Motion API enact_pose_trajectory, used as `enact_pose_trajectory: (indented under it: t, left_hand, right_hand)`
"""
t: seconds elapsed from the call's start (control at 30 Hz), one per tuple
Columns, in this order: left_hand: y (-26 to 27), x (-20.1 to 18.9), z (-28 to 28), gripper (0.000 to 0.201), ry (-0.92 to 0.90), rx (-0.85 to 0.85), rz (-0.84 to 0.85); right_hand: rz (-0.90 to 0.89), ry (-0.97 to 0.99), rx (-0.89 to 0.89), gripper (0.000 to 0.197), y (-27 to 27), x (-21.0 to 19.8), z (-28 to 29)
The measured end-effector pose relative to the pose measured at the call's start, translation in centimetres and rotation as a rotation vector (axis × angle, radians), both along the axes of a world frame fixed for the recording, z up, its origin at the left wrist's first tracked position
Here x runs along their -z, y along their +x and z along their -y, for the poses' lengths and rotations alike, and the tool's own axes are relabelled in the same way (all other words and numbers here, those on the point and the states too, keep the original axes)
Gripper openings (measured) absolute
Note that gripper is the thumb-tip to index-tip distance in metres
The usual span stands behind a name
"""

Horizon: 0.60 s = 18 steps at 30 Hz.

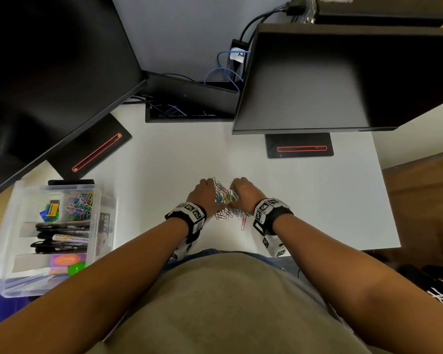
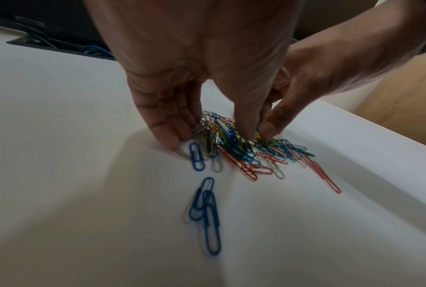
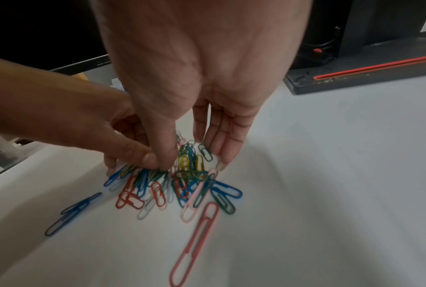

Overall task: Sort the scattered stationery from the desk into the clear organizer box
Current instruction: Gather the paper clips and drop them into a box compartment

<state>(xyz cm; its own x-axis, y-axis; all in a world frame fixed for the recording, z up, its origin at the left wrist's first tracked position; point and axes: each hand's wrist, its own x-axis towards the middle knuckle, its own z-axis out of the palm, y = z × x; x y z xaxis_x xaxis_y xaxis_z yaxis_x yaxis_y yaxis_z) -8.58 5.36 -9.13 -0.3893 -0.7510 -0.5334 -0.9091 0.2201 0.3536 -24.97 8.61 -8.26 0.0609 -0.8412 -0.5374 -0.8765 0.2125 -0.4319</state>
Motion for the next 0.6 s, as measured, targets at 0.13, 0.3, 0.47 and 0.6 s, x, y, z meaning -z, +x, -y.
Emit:
enact_pose_trajectory:
  t: [0.13,0.3,0.47,0.6]
  left_hand:
    - [-0.8,-0.1,0.5,0.052,-0.012,0.001,-0.009]
    - [-0.5,0.0,1.5,0.027,0.009,0.011,-0.007]
    - [0.3,0.0,2.0,0.015,0.021,-0.024,-0.043]
    - [1.0,-0.5,2.4,0.008,0.019,-0.079,-0.085]
  right_hand:
    - [-0.008,0.015,-0.036,0.054,0.0,0.1,0.1]
    - [-0.045,0.003,-0.065,0.052,0.3,0.0,0.3]
    - [-0.098,-0.024,-0.099,0.041,1.2,0.1,0.4]
    - [-0.097,-0.052,-0.079,0.018,1.5,0.1,0.5]
